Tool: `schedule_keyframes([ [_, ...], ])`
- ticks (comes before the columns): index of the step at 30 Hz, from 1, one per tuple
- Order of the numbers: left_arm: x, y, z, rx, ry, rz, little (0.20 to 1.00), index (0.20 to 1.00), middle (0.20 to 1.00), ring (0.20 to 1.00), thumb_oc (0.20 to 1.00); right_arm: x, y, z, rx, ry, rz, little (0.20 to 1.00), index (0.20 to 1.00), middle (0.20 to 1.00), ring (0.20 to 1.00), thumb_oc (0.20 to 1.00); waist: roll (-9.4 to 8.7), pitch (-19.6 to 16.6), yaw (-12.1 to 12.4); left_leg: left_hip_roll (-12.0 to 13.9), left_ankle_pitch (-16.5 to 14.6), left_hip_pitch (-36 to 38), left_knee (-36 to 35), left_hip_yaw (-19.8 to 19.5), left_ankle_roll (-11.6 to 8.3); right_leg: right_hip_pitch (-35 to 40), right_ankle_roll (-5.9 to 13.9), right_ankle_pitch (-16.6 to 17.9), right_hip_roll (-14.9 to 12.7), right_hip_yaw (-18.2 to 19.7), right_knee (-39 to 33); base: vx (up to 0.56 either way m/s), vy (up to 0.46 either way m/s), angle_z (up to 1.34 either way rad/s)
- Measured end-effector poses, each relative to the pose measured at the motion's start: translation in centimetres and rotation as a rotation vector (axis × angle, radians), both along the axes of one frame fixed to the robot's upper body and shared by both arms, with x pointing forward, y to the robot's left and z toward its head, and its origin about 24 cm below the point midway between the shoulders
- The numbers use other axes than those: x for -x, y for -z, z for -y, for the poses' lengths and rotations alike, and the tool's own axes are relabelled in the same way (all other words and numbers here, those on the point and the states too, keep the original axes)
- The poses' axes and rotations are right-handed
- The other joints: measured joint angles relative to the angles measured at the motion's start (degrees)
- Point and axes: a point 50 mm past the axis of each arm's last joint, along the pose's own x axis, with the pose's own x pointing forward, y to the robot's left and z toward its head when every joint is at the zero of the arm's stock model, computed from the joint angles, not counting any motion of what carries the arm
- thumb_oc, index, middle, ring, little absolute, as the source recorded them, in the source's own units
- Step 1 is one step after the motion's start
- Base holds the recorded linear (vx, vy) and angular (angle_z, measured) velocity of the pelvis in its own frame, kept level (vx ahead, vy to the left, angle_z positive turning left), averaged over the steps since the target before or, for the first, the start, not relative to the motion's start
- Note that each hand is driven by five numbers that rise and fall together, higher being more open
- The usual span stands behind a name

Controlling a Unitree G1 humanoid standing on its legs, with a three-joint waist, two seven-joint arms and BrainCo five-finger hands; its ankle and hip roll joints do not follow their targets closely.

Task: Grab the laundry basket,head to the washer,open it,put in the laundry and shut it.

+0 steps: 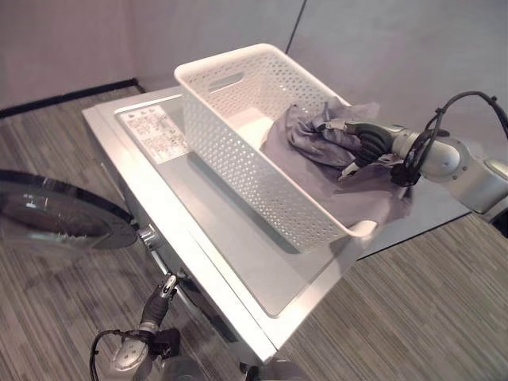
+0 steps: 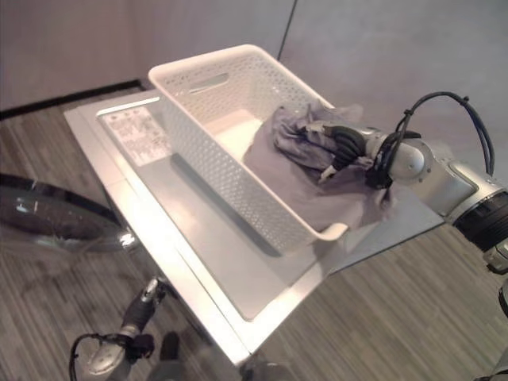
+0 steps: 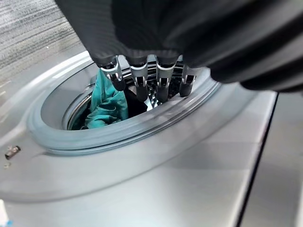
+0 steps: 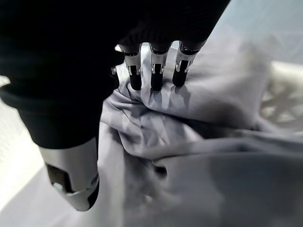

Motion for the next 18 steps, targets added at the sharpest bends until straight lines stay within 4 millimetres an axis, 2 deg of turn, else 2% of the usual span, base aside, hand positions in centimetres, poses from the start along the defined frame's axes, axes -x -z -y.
schedule_keyframes([
  [4, -0.1, 0.2, 0.8, 0.008, 0.040, -0.009, 1.000, 1.000, 1.000, 1.000, 1.000, 0.0, 0.9, 0.5, 0.042, 0.026, -0.037, 1.000, 1.000, 1.000, 1.000, 1.000, -0.25, 1.30, 0.32, 0.22, 0.23, -0.91, -0.01, -1.65, -0.23, -0.04, -0.23, 0.01, 0.34, -1.62, 0.00, 0.00, -0.032, 0.19],
  [7, -0.5, 0.0, 1.2, 0.011, 0.079, -0.002, 1.000, 1.000, 1.000, 1.000, 1.000, -0.1, 1.7, 0.9, 0.047, 0.040, -0.076, 1.000, 1.000, 1.000, 1.000, 1.000, -0.04, 2.61, 1.52, 0.41, 0.34, -1.45, 0.05, -2.34, -0.41, -0.12, -0.27, -0.14, 0.55, -2.13, 0.01, 0.00, -0.038, 0.12],
  [9, -1.1, -0.3, 1.3, 0.011, 0.087, 0.016, 1.000, 1.000, 1.000, 1.000, 1.000, -0.1, 1.5, 0.9, 0.042, 0.046, -0.069, 1.000, 1.000, 1.000, 1.000, 1.000, 0.44, 3.81, 1.56, 0.47, 0.57, -2.09, 0.06, -3.25, -0.59, -0.24, -0.28, -0.15, 0.66, -3.10, 0.01, 0.01, -0.025, 0.18],
  [11, -1.1, -0.4, 1.3, 0.009, 0.088, 0.016, 1.000, 1.000, 1.000, 1.000, 1.000, -0.2, 1.2, 0.9, 0.040, 0.052, -0.066, 0.853, 0.853, 0.853, 0.853, 0.853, 0.59, 3.92, 1.76, 0.66, 0.63, -2.31, 0.02, -3.44, -0.65, -0.36, -0.46, -0.29, 0.84, -3.27, 0.01, 0.02, -0.038, 0.12],
  [12, -1.2, -0.3, 1.6, 0.017, 0.092, 0.016, 1.000, 1.000, 1.000, 1.000, 1.000, -0.1, 1.2, 1.2, 0.016, 0.061, -0.079, 0.548, 0.548, 0.548, 0.548, 0.548, 0.75, 4.07, 1.85, 0.75, 0.70, -2.49, -0.04, -4.19, -0.77, -0.21, -0.72, -0.58, 0.95, -3.86, 0.00, 0.02, -0.015, 0.15],
  [13, -1.2, -0.3, 1.7, 0.020, 0.094, 0.016, 1.000, 1.000, 1.000, 1.000, 1.000, -0.2, 0.7, 1.4, -0.013, 0.073, -0.070, 0.457, 0.457, 0.457, 0.457, 0.457, 0.94, 4.21, 1.93, 0.79, 0.75, -2.68, -0.06, -4.50, -0.85, -0.21, -0.48, -1.08, 1.00, -4.18, 0.00, 0.03, -0.034, 0.19],
  [14, -1.2, -0.3, 1.9, 0.022, 0.103, 0.013, 1.000, 1.000, 1.000, 1.000, 1.000, -0.2, 0.4, 1.5, -0.049, 0.081, -0.071, 0.200, 0.200, 0.200, 0.200, 0.200, 1.03, 4.27, 2.15, 0.83, 0.77, -2.87, -0.05, -4.68, -0.87, -0.27, -0.43, -1.20, 1.05, -4.42, 0.00, 0.02, -0.022, 0.10],
  [18, -1.2, -0.2, 1.9, 0.020, 0.105, 0.007, 1.000, 1.000, 1.000, 1.000, 1.000, 0.2, 0.4, 1.4, -0.142, 0.068, -0.100, 0.200, 0.200, 0.200, 0.200, 0.200, 0.83, 4.43, 2.42, 0.78, 0.77, -2.80, -0.21, -4.64, -0.88, -0.29, -0.44, -1.23, 1.01, -4.48, 0.00, 0.01, -0.007, 0.01],
])
